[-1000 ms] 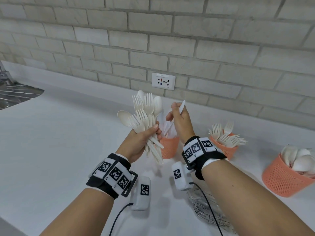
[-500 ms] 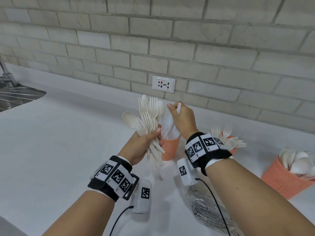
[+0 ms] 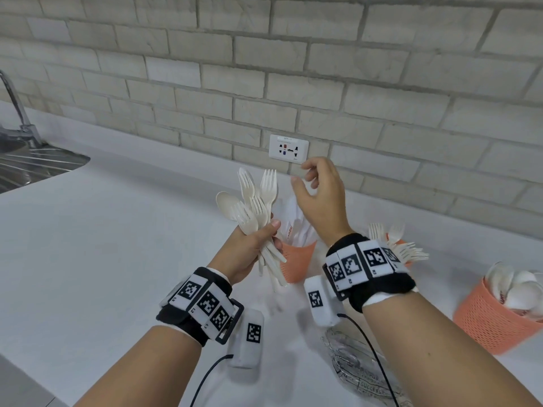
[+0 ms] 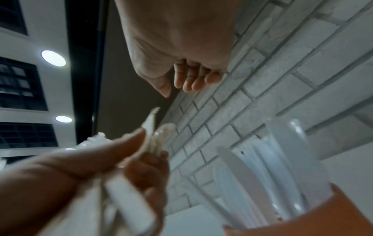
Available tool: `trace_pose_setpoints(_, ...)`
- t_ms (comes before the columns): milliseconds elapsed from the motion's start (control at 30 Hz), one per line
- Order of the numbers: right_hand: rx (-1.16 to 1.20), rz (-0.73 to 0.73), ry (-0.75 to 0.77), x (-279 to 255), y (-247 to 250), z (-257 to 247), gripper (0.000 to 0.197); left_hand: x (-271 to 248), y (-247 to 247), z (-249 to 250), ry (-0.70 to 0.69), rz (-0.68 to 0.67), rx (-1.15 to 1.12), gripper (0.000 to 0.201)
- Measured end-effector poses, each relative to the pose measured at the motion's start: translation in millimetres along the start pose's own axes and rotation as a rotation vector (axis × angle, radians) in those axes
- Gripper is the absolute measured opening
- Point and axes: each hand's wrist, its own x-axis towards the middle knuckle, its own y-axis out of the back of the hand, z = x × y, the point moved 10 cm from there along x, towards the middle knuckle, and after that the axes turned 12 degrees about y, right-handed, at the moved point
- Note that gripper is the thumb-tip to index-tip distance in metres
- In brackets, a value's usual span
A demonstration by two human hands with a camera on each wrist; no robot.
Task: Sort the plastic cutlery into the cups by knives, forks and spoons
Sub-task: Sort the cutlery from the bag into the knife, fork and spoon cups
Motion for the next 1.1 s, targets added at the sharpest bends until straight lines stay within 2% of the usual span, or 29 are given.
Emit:
trace_pose_setpoints(33, 0.075, -0.006, 0.002, -2.3, 0.9, -10.6, 0.017, 0.0, 0.8, 1.4, -0.015, 0.016, -0.003, 0.010)
trace_pose_setpoints(67, 0.142, -0.094, -0.039, -7.4, -6.5, -17.3, 0.020, 0.7, 1.9, 3.2, -0.040, 0.034, -0.007, 0.008)
trace_pose_setpoints(133, 0.197, -0.470, -0.195, -31.7, -39.6, -21.9, 0.047, 0.0, 0.4, 10.3, -0.127, 0.057, 0.022, 0.003)
trace_pose_setpoints(167, 0.162, -0.645, -0.242, -46.9, -52.4, -21.7, 0.064, -1.6, -2.4, 14.6, -0.174, 0.063, 0.043, 0.012)
trace_pose_setpoints(200, 0.130, -0.729, -0.260, -56.7, -58.5, -21.1, 0.074, -2.7, -5.9, 16.9, -0.200, 0.064, 0.069, 0.024)
trace_pose_setpoints(233, 0.119, -0.720, -0.264, -58.6, -58.6, -19.7, 0.074, -4.0, -9.9, 17.9, -0.206, 0.065, 0.099, 0.032)
trace_pose_setpoints(333, 0.134, -0.556, -0.272, -50.3, -47.2, -14.0, 0.046, -5.5, -17.5, 15.1, -0.189, 0.055, 0.159, 0.043)
trace_pose_setpoints(433, 0.297, -0.490, -0.339, -54.8, -43.2, -7.6, 0.031, -9.9, -20.6, 15.1, -0.191, 0.026, 0.156, 0.049)
trace_pose_setpoints(567, 0.588, -0.337, -0.534, -65.1, -36.8, 3.4, 0.028, -14.9, -25.9, 15.6, -0.194, 0.026, 0.156, 0.035)
trace_pose_setpoints(633, 0.610, -0.284, -0.570, -66.7, -32.0, 6.8, 0.030, -16.9, -29.6, 15.2, -0.189, 0.026, 0.152, 0.022)
trace_pose_setpoints(733, 0.626, -0.208, -0.587, -67.8, -23.8, 12.1, 0.025, -20.8, -36.9, 12.7, -0.151, 0.010, 0.120, 0.017)
trace_pose_setpoints(833, 0.579, -0.075, -0.536, -59.3, -2.2, 17.9, 0.016, -24.5, -52.2, 6.2, -0.080, -0.088, 0.085, 0.011)
trace_pose_setpoints(933, 0.590, 0.064, -0.498, -53.6, 18.9, 19.4, 0.024, -27.7, -65.2, 1.2, -0.026, -0.155, 0.055, 0.018)
trace_pose_setpoints(1000, 0.599, 0.077, -0.527, -59.2, 22.1, 22.3, 0.031, -29.4, -70.7, 3.7, -0.047, -0.145, 0.058, 0.016)
trace_pose_setpoints(1100, 0.599, -0.016, -0.612, -76.6, 16.9, 26.2, 0.031, -27.4, -72.8, 7.2, -0.083, -0.100, 0.068, 0.014)
